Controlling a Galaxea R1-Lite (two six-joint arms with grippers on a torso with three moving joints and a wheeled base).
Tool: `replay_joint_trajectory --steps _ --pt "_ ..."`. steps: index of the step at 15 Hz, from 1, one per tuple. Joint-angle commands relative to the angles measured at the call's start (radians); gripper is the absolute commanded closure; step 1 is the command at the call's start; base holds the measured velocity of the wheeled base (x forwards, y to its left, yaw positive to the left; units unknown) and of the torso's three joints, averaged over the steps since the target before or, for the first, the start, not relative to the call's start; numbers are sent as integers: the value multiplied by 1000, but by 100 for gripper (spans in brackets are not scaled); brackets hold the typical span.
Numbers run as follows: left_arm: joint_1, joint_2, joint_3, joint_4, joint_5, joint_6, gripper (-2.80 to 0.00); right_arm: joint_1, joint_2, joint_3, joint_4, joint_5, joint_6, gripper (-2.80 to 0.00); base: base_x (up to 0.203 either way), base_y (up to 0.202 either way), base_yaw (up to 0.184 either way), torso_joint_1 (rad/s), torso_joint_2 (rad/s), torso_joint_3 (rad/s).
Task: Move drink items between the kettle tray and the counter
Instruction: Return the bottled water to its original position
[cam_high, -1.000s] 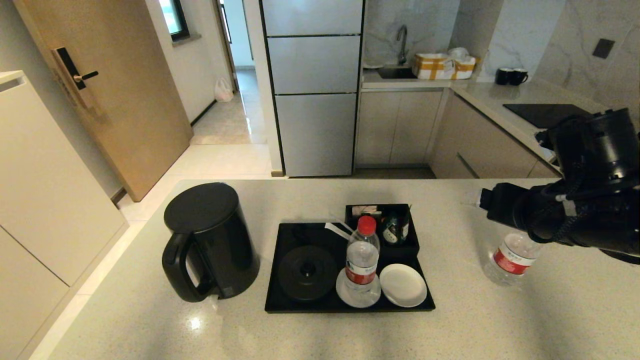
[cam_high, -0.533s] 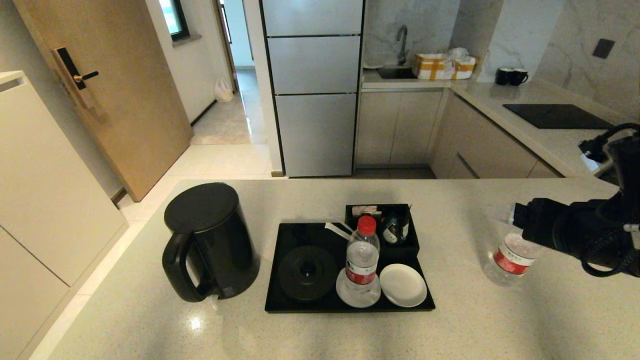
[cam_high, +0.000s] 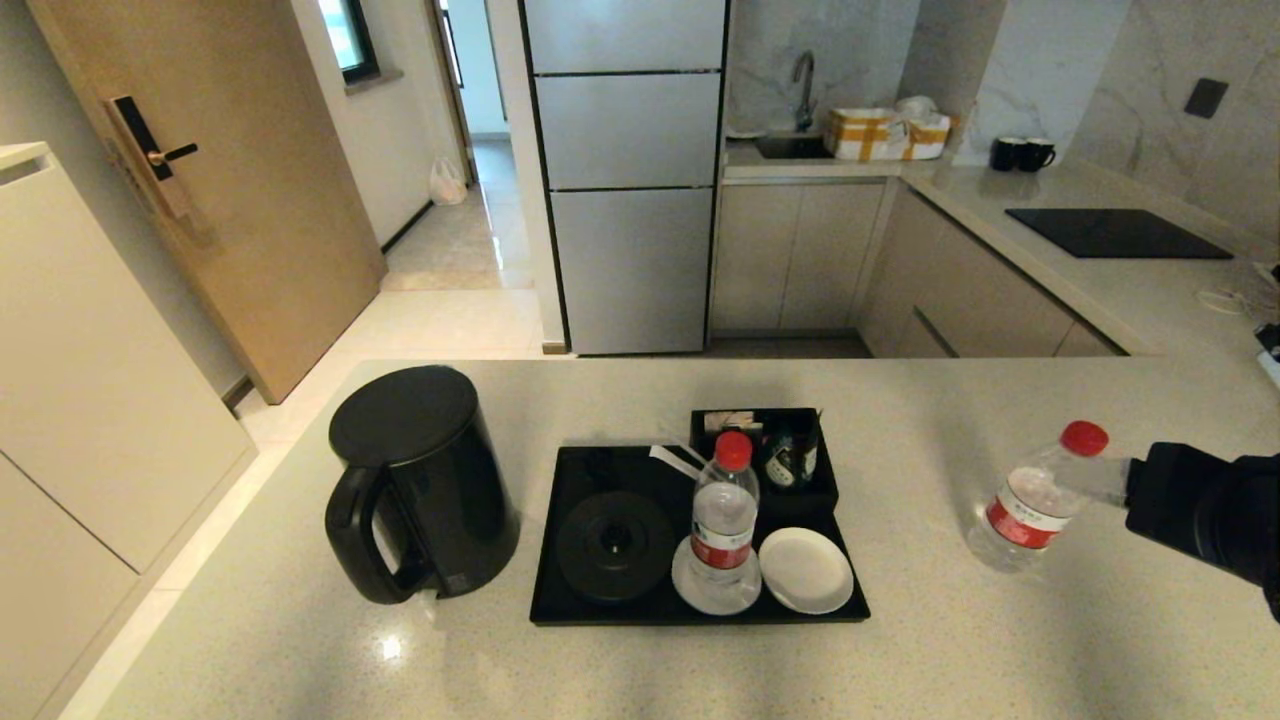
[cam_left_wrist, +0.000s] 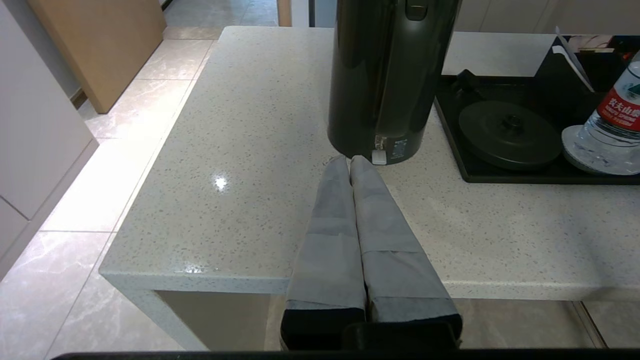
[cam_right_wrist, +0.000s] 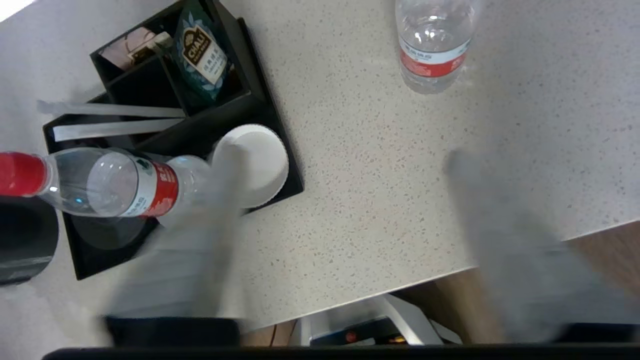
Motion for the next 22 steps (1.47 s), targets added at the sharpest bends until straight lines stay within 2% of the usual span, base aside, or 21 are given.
replay_joint_trajectory --steps 1,4,7,10,12,15,16,17,18,20,22 --pt "0 0 2 0 0 -1 0 0 -10 6 3 -5 8 0 0 0 0 0 0 0" --pt "0 1 2 0 0 -1 0 -19 -16 72 -1 -6 21 0 0 0 0 0 0 0" --pt "-1 1 2 0 0 -1 0 -106 51 179 -27 4 74 0 0 0 0 0 0 0" --pt "-1 0 2 0 0 -1 0 -178 124 305 -209 43 62 0 0 0 0 0 0 0" --pt "0 1 2 0 0 -1 0 -208 172 373 -373 50 -17 0 0 0 0 0 0 0" --pt "0 0 2 0 0 -1 0 -243 252 438 -703 82 -230 0 0 0 0 0 0 0" --pt "0 1 2 0 0 -1 0 -263 287 448 -785 99 -297 0 0 0 0 0 0 0" --pt "0 1 2 0 0 -1 0 -274 302 456 -822 110 -327 0 0 0 0 0 0 0" --pt "0 1 2 0 0 -1 0 -281 340 468 -882 114 -353 -280 0 0 0 0 0 0" --pt "0 1 2 0 0 -1 0 -289 384 535 -1005 126 -377 -280 0 0 0 0 0 0" --pt "0 1 2 0 0 -1 0 -290 393 560 -1044 132 -379 -280 0 0 0 0 0 0"
